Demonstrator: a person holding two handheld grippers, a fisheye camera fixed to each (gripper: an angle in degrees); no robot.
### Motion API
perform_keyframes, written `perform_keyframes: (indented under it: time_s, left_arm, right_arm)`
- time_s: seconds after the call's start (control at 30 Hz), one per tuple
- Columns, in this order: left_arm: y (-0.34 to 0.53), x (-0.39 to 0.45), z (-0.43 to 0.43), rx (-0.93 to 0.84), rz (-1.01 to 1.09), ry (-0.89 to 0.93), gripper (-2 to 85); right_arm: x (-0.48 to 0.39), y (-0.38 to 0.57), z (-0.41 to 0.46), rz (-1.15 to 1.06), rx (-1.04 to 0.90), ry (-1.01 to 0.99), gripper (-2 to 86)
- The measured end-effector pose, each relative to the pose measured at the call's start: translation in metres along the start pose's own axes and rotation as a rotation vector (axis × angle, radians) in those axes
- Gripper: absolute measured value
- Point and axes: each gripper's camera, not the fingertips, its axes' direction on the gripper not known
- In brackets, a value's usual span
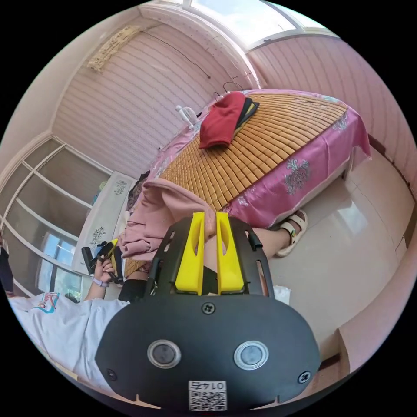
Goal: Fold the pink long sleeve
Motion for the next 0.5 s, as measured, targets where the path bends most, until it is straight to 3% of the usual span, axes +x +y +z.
perform_keyframes:
  time_s: [0.2,0.33,0.5]
  left_arm:
    - [0.037,0.005,-0.036,0.017,-0.038,0.043,-0.9]
    - [0.012,0.030,-0.093,0.151,0.055,0.059,-0.9]
    - [-0.043,0.092,-0.239,0.501,0.231,0.031,-0.9]
  right_arm:
    - [0.026,0.052,-0.023,0.120,0.024,-0.110,3.1]
    - [-0.037,0.006,-0.065,-0.156,0.133,-0.204,2.6]
    - [-0.153,-0.060,-0.115,-0.456,0.286,-0.229,2.4]
